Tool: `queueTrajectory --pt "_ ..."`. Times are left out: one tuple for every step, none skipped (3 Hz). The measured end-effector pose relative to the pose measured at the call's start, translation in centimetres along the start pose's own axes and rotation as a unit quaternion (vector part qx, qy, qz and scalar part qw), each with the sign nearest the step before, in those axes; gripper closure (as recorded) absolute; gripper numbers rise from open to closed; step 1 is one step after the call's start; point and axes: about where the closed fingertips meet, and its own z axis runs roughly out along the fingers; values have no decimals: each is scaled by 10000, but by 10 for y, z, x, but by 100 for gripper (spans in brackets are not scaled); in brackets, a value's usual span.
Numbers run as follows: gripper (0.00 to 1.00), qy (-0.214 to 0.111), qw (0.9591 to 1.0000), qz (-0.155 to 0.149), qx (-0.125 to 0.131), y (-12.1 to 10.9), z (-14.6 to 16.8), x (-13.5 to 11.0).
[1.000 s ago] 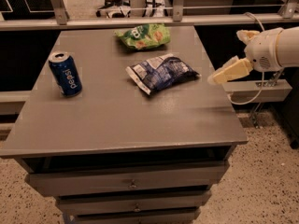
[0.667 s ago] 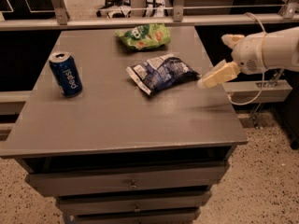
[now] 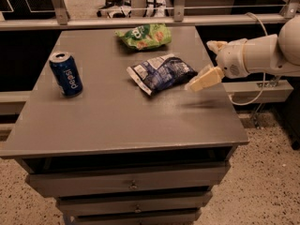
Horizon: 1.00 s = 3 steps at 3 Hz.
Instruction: Move blue chip bag near pepsi can
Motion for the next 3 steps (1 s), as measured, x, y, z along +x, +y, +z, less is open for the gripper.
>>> queueTrajectory --pt "0 -3 9999 158 52 -5 17 10" --pt "2 -24 9998 218 40 -10 35 17" --pt "26 -74 9997 226 12 -11 42 17"
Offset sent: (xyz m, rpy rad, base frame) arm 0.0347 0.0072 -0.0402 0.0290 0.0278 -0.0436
